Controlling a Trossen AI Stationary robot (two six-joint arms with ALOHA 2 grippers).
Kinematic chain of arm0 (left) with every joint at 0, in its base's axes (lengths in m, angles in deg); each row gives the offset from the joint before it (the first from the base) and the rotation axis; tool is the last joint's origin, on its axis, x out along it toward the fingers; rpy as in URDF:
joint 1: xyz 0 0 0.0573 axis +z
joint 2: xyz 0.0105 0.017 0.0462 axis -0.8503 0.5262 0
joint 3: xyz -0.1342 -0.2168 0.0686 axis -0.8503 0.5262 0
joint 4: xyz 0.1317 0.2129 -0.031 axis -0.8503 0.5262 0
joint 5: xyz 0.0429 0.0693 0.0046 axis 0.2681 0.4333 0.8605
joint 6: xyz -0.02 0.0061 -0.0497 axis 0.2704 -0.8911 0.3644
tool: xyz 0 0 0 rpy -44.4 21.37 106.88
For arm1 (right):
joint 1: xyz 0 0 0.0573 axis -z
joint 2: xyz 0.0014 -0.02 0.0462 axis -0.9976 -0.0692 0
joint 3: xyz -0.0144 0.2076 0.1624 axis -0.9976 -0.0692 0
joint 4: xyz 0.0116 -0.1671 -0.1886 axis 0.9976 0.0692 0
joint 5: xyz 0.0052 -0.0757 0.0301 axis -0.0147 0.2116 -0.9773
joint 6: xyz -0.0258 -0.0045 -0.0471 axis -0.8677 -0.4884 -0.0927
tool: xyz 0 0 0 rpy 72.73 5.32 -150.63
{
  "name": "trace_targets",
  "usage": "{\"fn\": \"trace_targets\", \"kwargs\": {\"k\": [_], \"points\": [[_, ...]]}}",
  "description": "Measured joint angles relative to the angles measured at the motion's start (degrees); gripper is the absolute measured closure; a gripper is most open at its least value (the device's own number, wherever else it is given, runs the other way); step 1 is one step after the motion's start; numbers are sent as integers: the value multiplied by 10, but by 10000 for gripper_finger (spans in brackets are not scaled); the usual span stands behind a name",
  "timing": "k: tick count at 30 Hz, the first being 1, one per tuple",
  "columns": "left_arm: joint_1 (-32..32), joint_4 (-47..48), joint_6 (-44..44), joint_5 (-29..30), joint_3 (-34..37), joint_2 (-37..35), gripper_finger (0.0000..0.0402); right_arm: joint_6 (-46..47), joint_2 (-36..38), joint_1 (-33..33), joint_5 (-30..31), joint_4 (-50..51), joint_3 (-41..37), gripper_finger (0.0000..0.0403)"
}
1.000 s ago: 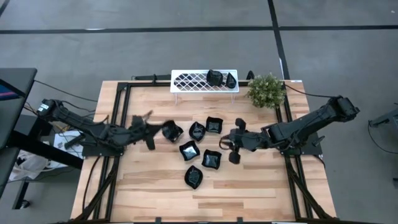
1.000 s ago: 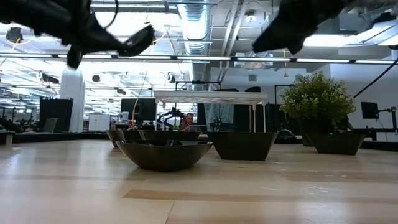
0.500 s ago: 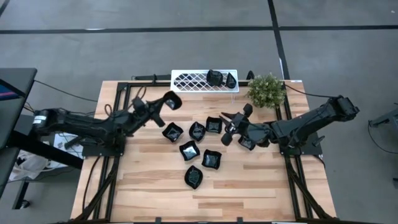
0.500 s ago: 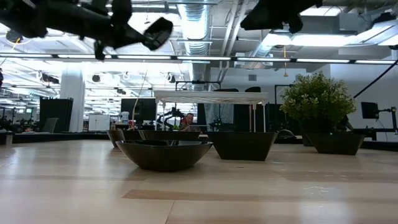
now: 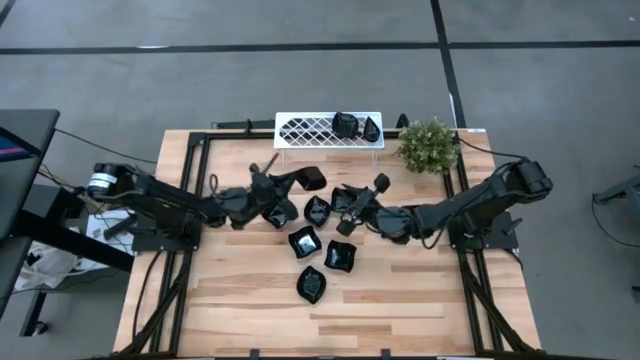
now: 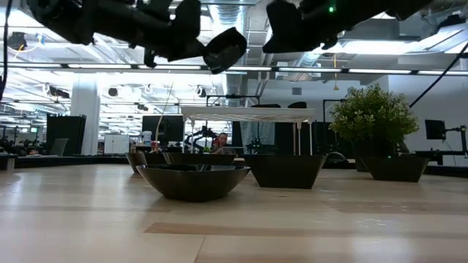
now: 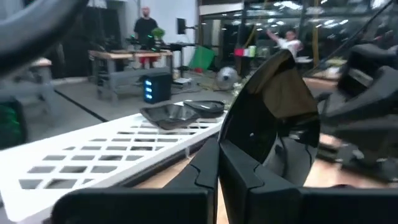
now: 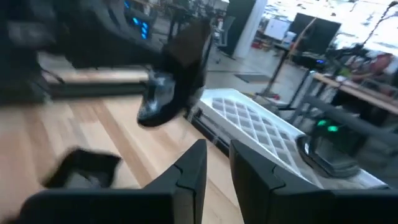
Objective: Pick & Place Mini shaped plates
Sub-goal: Stack the leaf shaped plate on top of the leaf shaped plate on the shelf
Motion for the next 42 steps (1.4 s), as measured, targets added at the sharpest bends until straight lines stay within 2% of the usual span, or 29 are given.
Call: {"fn": "trace_targets", "kwargs": {"k": [3, 11, 14, 22, 27, 30, 34, 42], "points": [[-18, -1, -30, 47, -18, 18, 394, -15, -15, -10, 31, -30, 1, 337], [-35, 1, -49, 62, -31, 31, 394, -98, -24, -30, 25, -110, 1, 320], [-34, 0, -47, 62, -31, 34, 394, -126, -25, -29, 10, -125, 3, 296], [-34, 0, -47, 62, -31, 34, 394, -127, -25, 2, 3, -117, 21, 212], [-34, 0, -47, 61, -31, 34, 394, -102, -25, 29, -75, -115, 22, 181], [-34, 0, -47, 61, -31, 34, 394, -88, -25, 42, -99, -115, 22, 176], [-34, 0, -45, 61, -31, 34, 394, -75, -25, 52, -100, -113, 22, 177], [-34, 0, -42, 61, -31, 34, 394, -47, -30, 74, -103, -109, 22, 199]]}}
